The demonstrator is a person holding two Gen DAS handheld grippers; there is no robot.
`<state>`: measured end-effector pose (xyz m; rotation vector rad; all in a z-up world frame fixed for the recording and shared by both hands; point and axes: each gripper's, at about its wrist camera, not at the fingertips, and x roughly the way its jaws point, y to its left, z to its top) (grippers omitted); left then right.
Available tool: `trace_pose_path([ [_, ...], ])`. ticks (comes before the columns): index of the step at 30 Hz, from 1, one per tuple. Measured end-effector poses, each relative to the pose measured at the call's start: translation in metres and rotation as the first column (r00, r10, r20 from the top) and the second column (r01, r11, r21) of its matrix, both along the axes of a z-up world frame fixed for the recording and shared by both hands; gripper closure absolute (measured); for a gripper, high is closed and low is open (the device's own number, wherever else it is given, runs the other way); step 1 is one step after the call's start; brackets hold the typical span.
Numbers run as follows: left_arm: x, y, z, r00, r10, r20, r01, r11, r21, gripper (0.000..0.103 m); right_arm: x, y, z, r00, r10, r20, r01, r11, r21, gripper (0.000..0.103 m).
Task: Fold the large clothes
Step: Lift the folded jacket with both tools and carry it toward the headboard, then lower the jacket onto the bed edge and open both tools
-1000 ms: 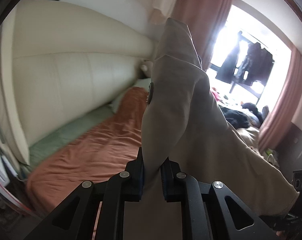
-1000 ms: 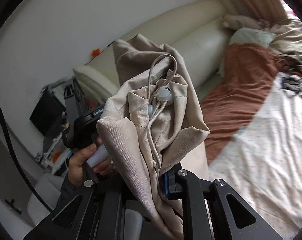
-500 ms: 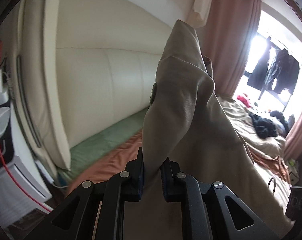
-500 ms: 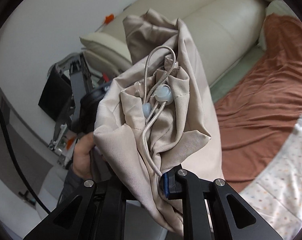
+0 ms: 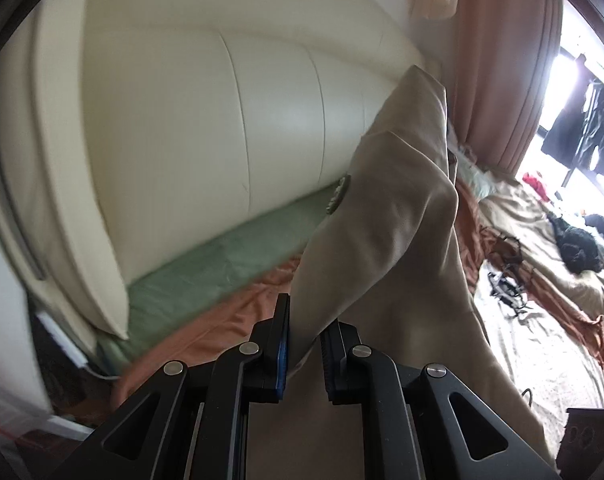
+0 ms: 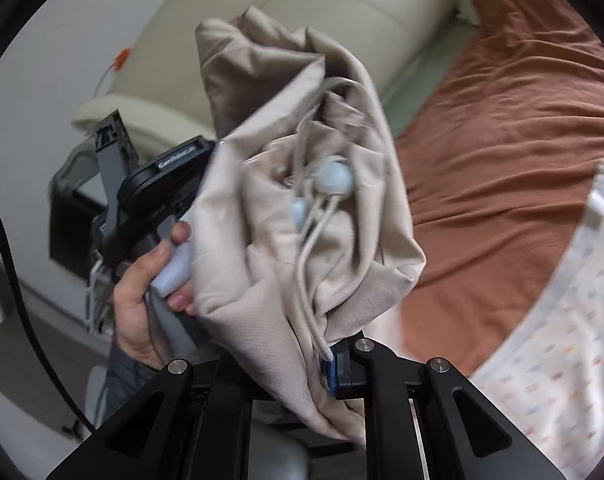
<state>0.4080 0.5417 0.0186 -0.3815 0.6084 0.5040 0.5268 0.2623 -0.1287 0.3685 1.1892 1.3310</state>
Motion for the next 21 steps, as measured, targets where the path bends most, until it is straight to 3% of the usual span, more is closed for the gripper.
trace_pose_path([
  [6,0.049,0.002,-0.022,0.998,0.002,-0.065,-0.002,1.000,-0.003,0.089,0.045,-0.015,-0.039,0.998,-0.060,-0.025,0.059,0.998,-0.029,0.089],
  [9,0.064,-0.001,-0.033,0.991,0.000,-0.133,0.003,1.000,0.019,0.081,0.064,-0.011,-0.062,0.997,-0.082,-0.013,0.082,0.995,-0.059,0.089],
  [14,0.035,-0.011,-0.050,0.985,0.009,-0.174,-0.004,1.000,0.025,0.056,0.095,-0.009,-0.124,0.983,-0.161,-0.090,0.143,0.972,-0.186,0.089],
  [18,-0.004,-0.020,-0.066,0.978,-0.008,-0.210,0.013,1.000,0.023,0.055,0.101,-0.011,-0.140,0.979,-0.179,-0.099,0.153,0.963,-0.222,0.089],
  [21,-0.036,-0.021,-0.074,0.979,-0.013,-0.202,0.015,1.000,0.007,0.055,0.096,-0.005,-0.129,0.986,-0.166,-0.027,0.155,0.959,-0.236,0.089],
])
